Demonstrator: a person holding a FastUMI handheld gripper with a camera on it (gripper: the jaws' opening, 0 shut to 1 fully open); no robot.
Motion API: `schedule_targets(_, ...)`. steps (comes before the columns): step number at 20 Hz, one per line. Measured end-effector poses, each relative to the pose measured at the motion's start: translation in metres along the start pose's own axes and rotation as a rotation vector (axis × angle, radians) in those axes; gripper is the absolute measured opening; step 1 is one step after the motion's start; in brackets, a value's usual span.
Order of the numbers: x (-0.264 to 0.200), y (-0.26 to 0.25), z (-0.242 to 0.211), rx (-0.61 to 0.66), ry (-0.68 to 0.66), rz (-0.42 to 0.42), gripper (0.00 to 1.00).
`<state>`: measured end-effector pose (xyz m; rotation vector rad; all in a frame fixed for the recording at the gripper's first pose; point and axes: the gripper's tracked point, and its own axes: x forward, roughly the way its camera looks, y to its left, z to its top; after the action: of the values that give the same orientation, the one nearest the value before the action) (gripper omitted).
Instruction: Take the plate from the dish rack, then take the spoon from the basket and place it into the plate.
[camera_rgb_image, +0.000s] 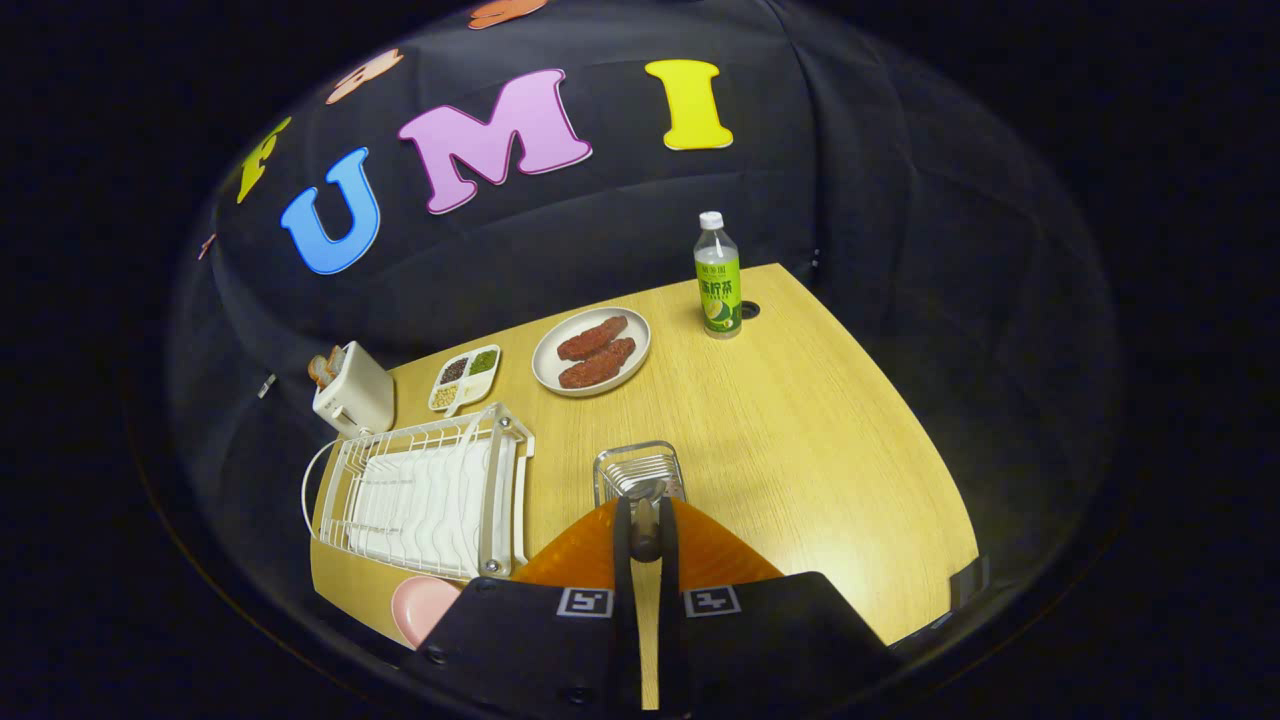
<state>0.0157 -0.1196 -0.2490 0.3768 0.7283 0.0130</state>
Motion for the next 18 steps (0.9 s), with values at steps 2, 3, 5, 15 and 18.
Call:
schedule_targets(2, -0.02, 0.014, 0.012, -0.035, -0.016, 0.024, 0.11)
schedule_targets(3, -0.031, 0.021, 0.017, -0.056, -0.021, 0.036, 0.11)
schedule_targets(5, -0.052, 0.034, 0.017, -0.088, -0.006, 0.052, 0.11)
schedule_targets(15, -0.097, 0.193, -0.093, -0.14, 0.148, 0.406, 0.11)
schedule_targets(18, -0.08, 0.224, -0.138, -0.163, 0.225, 0.457, 0.11)
